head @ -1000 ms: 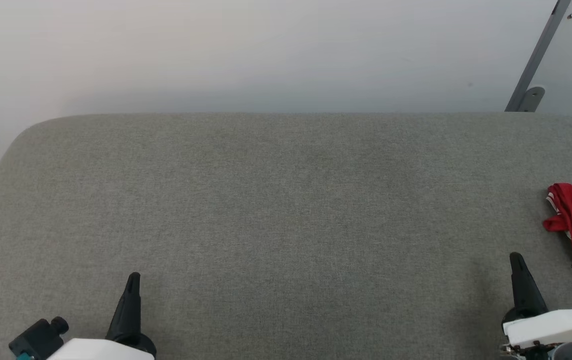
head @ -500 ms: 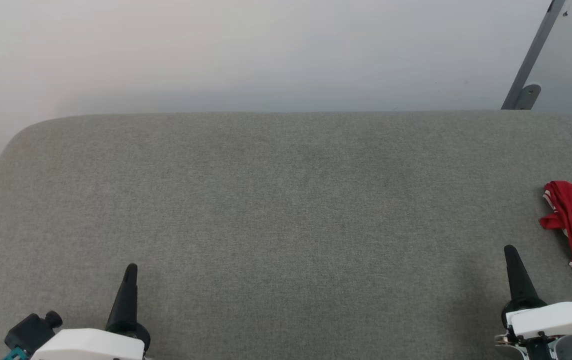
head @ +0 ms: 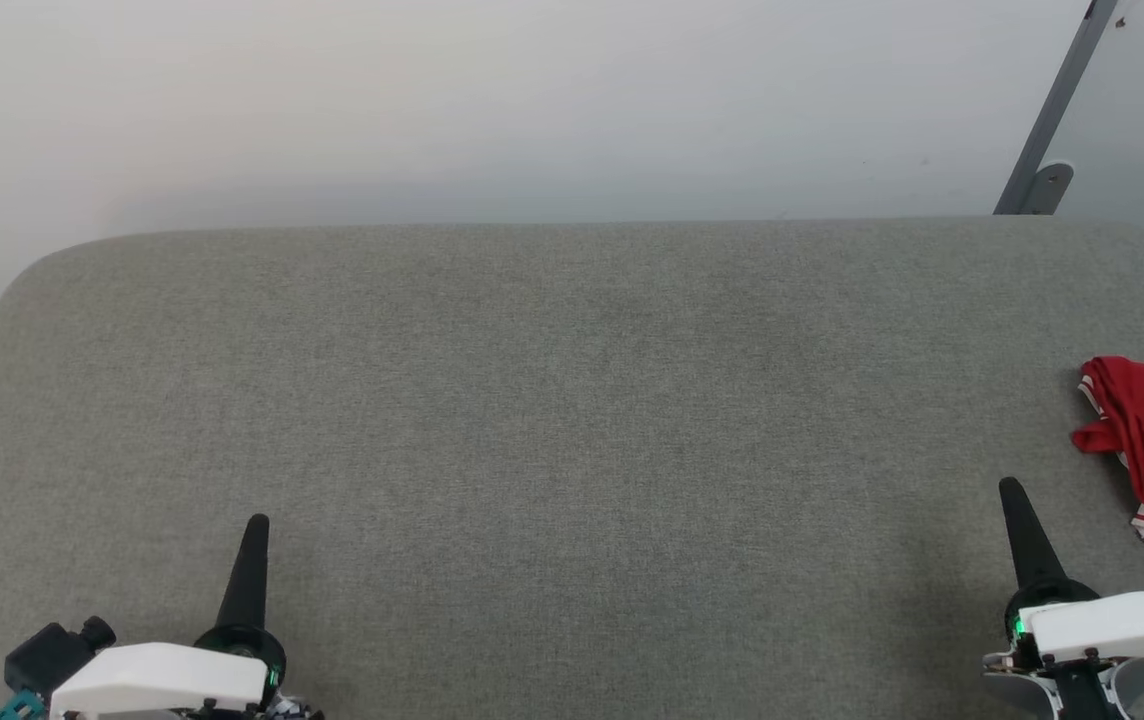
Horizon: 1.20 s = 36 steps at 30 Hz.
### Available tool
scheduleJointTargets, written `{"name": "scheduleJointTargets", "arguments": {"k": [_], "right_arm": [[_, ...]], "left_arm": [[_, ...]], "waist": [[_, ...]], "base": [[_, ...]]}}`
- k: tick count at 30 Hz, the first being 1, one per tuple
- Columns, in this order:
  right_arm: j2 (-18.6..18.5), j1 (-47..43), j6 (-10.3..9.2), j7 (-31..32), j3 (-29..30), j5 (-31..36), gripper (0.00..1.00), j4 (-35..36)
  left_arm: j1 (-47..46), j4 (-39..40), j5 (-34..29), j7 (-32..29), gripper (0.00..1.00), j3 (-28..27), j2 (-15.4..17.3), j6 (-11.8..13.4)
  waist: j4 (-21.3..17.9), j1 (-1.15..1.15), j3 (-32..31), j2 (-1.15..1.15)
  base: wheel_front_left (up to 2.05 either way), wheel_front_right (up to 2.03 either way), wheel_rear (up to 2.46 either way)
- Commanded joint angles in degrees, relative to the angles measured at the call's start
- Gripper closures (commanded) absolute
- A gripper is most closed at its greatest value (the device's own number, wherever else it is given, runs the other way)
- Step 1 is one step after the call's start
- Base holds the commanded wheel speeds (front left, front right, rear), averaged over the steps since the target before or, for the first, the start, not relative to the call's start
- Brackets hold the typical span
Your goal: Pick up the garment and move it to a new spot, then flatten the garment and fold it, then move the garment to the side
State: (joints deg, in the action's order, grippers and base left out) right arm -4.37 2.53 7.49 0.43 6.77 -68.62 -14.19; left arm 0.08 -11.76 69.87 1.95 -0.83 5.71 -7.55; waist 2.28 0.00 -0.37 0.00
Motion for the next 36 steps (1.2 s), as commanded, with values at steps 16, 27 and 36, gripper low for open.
{"name": "scheduleJointTargets", "arguments": {"k": [16,27,36], "right_arm": [[0.5,2.1,0.01,2.3,-0.1,-8.4,1.0,0.5],[0.8,2.7,0.0,3.5,-0.1,-13.1,1.0,0.4],[1.1,3.2,0.0,4.4,-0.2,-16.7,1.0,0.4]], "left_arm": [[-3.1,-0.5,8.4,-2.5,1.0,-1.6,-0.4,0.1],[-4.2,-1.1,13.2,-4.0,1.0,-2.3,-0.8,0.1],[-5.0,-1.4,16.8,-5.1,1.0,-3.0,-1.1,0.1]], "waist": [[-0.6,0.0,0.2,0.0],[-1.1,0.0,0.3,0.0],[-1.4,0.0,0.3,0.0]], "base": [[0.0,0.0,0.0],[0.0,0.0,0.0],[0.0,0.0,0.0]]}}
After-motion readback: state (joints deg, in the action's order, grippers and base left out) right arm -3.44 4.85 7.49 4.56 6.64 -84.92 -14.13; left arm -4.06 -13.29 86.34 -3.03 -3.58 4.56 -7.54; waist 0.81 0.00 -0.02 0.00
